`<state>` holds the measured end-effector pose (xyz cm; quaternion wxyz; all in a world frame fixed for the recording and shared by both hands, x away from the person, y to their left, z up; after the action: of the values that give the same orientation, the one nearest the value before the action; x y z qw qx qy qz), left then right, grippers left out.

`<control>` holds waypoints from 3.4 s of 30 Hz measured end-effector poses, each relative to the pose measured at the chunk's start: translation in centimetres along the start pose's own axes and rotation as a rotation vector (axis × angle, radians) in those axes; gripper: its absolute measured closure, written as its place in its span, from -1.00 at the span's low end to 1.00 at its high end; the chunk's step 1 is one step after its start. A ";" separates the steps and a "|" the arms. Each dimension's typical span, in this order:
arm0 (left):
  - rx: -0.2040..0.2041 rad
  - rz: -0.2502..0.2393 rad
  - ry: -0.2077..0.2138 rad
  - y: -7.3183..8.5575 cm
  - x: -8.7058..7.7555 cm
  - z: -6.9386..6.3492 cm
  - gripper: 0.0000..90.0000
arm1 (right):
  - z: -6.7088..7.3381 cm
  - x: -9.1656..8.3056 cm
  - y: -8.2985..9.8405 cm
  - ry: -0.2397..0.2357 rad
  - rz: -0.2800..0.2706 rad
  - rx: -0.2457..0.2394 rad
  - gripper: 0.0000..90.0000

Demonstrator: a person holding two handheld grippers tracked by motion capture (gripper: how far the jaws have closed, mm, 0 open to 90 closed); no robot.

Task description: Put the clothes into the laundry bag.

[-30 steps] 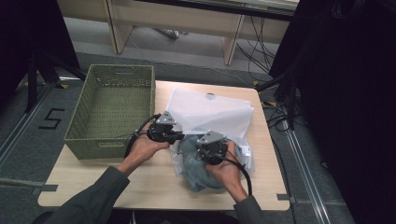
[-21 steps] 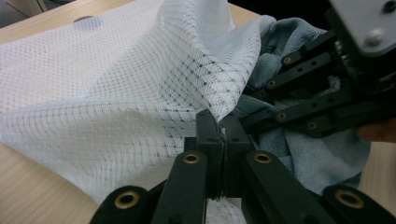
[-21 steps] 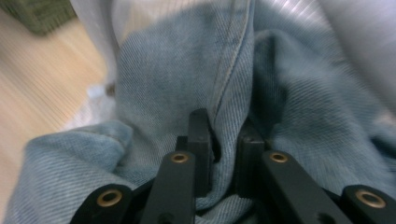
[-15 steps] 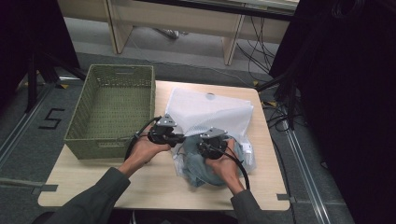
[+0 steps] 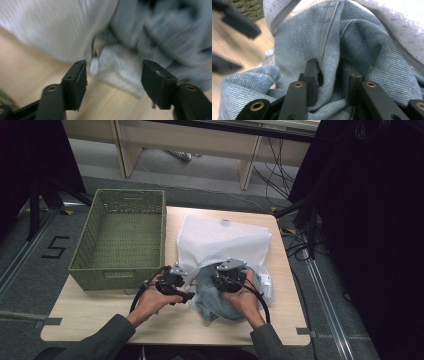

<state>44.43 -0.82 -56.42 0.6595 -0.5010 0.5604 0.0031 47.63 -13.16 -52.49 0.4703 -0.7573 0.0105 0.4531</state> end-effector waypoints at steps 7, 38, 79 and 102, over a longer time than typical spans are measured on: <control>-0.027 -0.008 -0.014 -0.3 1.3 -0.5 -0.28 | 0.0 -0.1 0.1 0.001 -0.002 -0.001 0.48; 0.125 -0.040 -0.058 1.5 1.2 -2.1 0.88 | -4.5 1.0 -4.2 0.182 -0.135 0.045 0.84; 0.172 -0.028 -0.066 2.2 0.8 -2.9 0.88 | -1.8 3.0 0.1 0.037 0.024 0.135 0.37; 0.275 0.004 0.134 0.8 -0.4 -9.4 0.11 | -2.2 -6.1 3.1 -0.070 -0.026 0.164 -0.03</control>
<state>36.85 -6.44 -55.44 0.6830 -0.4039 0.5993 -0.1059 44.22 -18.98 -50.09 0.5366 -0.6999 0.0212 0.4709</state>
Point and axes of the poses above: each handheld gripper's, and its own axes: x roughly forward along the jaws, y roughly out of its underside, z roughly to its left, the point moved 10 cm from there along x, roughly forward along the jaws, and after that the axes turned 1 degree about -x, right-handed, at the moved point
